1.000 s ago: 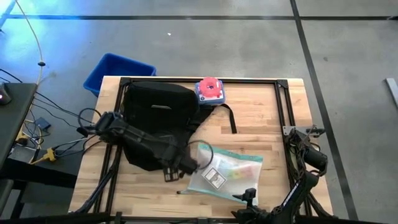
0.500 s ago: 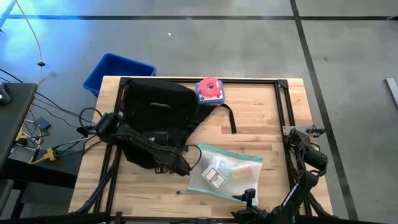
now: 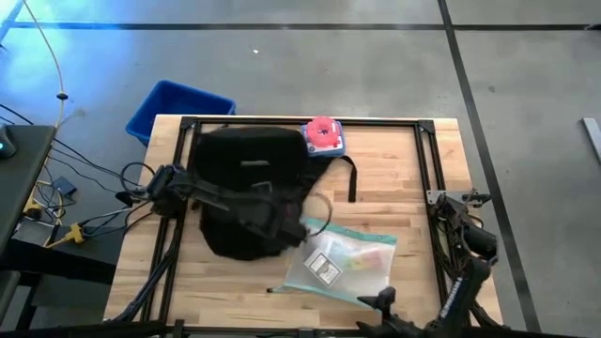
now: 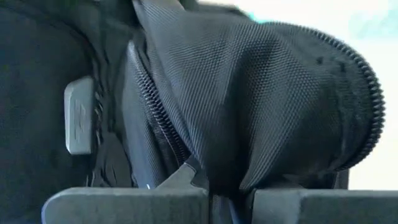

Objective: Unpack backpack
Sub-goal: Put the zip bag into the backpack

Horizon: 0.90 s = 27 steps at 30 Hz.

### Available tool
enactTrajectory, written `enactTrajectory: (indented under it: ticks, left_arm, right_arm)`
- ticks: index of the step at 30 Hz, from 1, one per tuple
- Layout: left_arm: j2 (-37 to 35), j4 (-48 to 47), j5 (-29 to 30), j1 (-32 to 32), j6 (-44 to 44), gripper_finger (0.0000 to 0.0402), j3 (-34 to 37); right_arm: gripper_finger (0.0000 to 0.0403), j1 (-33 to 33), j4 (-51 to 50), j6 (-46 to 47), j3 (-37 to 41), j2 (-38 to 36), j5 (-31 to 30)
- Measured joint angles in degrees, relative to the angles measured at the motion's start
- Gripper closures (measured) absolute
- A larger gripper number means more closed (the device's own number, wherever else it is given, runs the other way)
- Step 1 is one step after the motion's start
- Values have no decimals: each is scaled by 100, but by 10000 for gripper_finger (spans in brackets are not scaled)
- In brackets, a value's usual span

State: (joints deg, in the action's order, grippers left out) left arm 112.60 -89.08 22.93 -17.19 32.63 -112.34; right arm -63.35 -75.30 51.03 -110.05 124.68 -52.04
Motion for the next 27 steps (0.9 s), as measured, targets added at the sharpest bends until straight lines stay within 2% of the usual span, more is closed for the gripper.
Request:
enactTrajectory:
  ticks: [5,8,11,13,15,21,23,27]
  left_arm:
    - [2,329,-350,403,121,400,-1539]
    - [2,190,-448,609,194,400,-2209]
    - [-188,149,-496,750,272,401,-2149]
    - [-214,-101,-480,791,290,401,-2145]
    - [-216,-84,-438,789,260,401,-2145]
    - [-149,-86,-484,573,56,401,-2111]
    - [-149,-93,-469,501,24,401,-2005]
    - [-149,-96,-454,334,-72,401,-1858]
  right_arm:
    - [80,-232,-216,112,-274,-11,-749]
    - [80,-179,-229,655,-46,-11,-539]
    - [80,22,-87,877,243,-11,-361]
    - [80,266,-136,886,295,-11,97]
    - [80,569,-212,706,306,-11,872]
    - [80,1387,-479,-798,311,-14,3288]
    - [80,1477,-829,-974,311,-39,3799]
    - [80,1417,-1198,-875,311,-135,4259]
